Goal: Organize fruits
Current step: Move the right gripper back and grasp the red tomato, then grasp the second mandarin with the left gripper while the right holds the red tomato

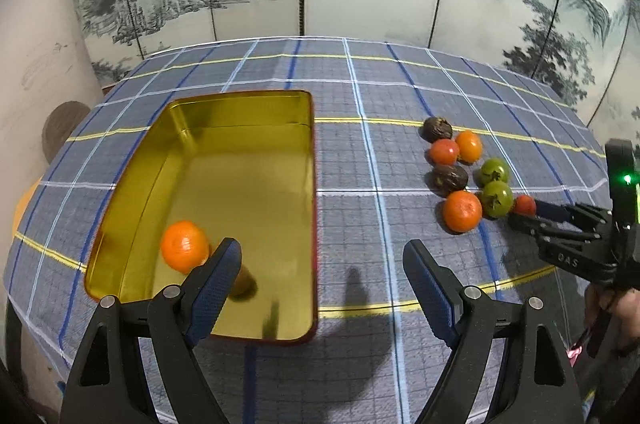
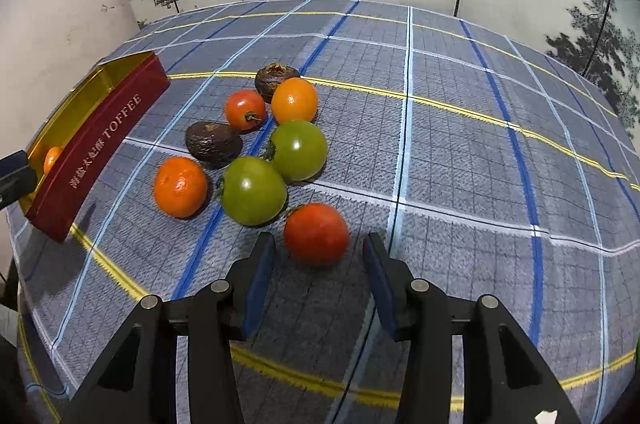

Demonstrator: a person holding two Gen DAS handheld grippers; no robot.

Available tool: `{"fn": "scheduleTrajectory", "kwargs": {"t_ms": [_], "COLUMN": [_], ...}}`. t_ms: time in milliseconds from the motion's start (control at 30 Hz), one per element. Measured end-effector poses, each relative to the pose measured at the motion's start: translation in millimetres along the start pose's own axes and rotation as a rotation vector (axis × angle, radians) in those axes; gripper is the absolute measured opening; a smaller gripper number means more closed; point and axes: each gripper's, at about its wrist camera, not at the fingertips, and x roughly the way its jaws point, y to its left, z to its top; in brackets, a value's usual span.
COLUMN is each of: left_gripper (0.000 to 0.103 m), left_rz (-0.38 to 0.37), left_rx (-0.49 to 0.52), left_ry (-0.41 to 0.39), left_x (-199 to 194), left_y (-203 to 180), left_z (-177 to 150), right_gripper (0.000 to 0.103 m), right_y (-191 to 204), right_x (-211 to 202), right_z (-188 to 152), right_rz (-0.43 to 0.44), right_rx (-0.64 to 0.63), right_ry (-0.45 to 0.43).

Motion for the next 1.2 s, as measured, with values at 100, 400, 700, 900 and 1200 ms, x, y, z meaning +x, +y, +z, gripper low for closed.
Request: {"fn": "scheduleTrajectory", "kwargs": {"t_ms": [100, 400, 700, 900, 1200], "left_gripper": [0.083, 0.083, 0.083, 0.083, 0.083], "left_rz": [-0.006, -0.029, -0.072, -0.114, -0.157], "left_rx": [0.011, 0.028, 0.048, 0.060, 0.061], "left_ry": [0.007, 0.032, 0.052, 0.077, 0.103], "left_x": [3, 17, 35, 52, 72], "left_y": [-7, -28, -52, -70, -87], "left_z": [0, 5, 10, 13, 18], "right_gripper": [0.043, 0.029, 0.029, 0.029, 0.030], "right_y": [-1, 6, -20, -46, -58], "right_x": [3, 2, 5, 9, 13], "right_z": [2, -1, 4, 13, 17], "right_rz": [-0.010, -0.017, -0.056, -0.086, -0.104], "right_rx": [-0.016, -0.078, -0.029, 0.027, 0.045], "right_ry": [-0.019, -0.050, -0.065, -0.067, -0.067]}}
